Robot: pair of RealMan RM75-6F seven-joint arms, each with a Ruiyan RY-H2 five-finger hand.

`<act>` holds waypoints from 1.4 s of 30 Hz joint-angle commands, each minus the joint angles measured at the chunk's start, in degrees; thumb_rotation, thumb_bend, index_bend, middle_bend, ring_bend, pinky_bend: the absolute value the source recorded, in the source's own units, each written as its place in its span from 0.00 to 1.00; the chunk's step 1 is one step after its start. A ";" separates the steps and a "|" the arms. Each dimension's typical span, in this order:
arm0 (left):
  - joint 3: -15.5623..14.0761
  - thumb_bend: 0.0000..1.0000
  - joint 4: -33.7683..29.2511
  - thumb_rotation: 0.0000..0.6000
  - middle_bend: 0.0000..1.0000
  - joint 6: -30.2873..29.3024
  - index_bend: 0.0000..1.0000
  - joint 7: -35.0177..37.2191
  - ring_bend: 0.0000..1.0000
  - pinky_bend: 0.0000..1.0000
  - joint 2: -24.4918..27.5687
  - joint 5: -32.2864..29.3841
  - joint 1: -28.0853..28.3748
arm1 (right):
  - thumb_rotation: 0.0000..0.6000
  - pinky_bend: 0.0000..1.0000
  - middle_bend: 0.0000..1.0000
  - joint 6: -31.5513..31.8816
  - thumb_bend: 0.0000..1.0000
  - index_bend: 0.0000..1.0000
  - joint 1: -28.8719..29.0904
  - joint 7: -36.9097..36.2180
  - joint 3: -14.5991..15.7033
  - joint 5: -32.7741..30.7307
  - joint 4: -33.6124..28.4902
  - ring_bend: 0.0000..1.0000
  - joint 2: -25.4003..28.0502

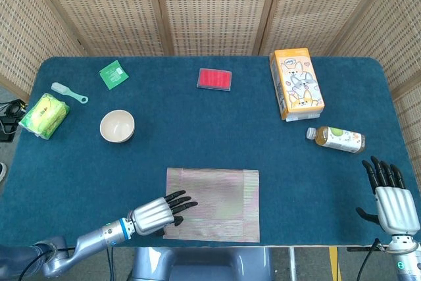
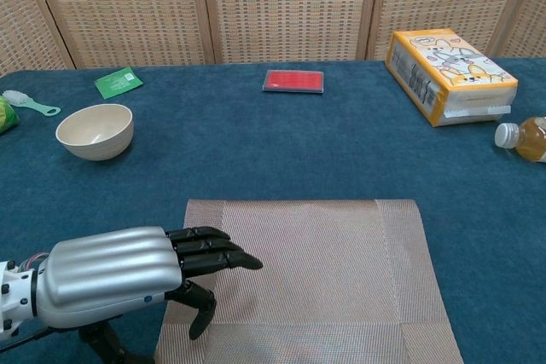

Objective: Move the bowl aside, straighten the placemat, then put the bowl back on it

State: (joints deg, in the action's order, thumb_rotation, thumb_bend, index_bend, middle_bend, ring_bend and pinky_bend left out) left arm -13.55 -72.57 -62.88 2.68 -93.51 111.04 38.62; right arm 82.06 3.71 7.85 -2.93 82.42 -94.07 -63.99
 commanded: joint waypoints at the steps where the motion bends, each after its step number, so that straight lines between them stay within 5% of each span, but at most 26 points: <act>1: -0.10 0.28 0.03 1.00 0.00 -0.07 0.48 0.04 0.00 0.00 -0.13 -0.03 0.03 | 1.00 0.00 0.00 0.01 0.00 0.00 -0.01 -0.01 0.04 0.07 -0.06 0.00 0.03; 21: -0.48 0.44 0.45 1.00 0.00 1.46 0.52 -1.31 0.00 0.00 -1.11 -1.83 0.35 | 1.00 0.00 0.00 0.17 0.00 0.00 -0.12 -0.49 0.13 0.36 -0.36 0.00 0.40; 31: -0.28 0.56 0.36 1.00 0.00 1.30 0.78 -0.90 0.00 0.00 -1.52 -2.38 0.42 | 1.00 0.00 0.00 0.09 0.00 0.00 -0.11 -0.72 0.21 0.46 -0.44 0.00 0.49; 35: 0.45 0.57 0.16 1.00 0.00 0.20 0.80 0.19 0.00 0.00 -1.72 -2.84 0.33 | 1.00 0.00 0.00 0.11 0.00 0.00 -0.11 -0.81 0.23 0.56 -0.45 0.00 0.53; 39: 4.09 0.57 -1.66 1.00 0.00 -2.22 0.82 -2.01 0.00 0.00 -1.03 -4.28 0.42 | 1.00 0.00 0.00 0.09 0.00 0.00 -0.09 -0.84 0.24 0.60 -0.40 0.00 0.51; 42: 14.01 0.57 -5.22 1.00 0.00 1.00 0.82 -5.09 0.00 0.00 0.36 -12.02 3.63 | 1.00 0.00 0.00 -0.25 0.00 0.00 0.04 -0.49 0.35 0.59 -0.36 0.00 0.36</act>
State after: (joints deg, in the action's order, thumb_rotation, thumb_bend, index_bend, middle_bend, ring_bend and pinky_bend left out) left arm -7.27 -74.70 -64.20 0.57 -94.42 105.26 39.73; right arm 81.85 3.72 7.32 -2.60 83.01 -94.44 -63.60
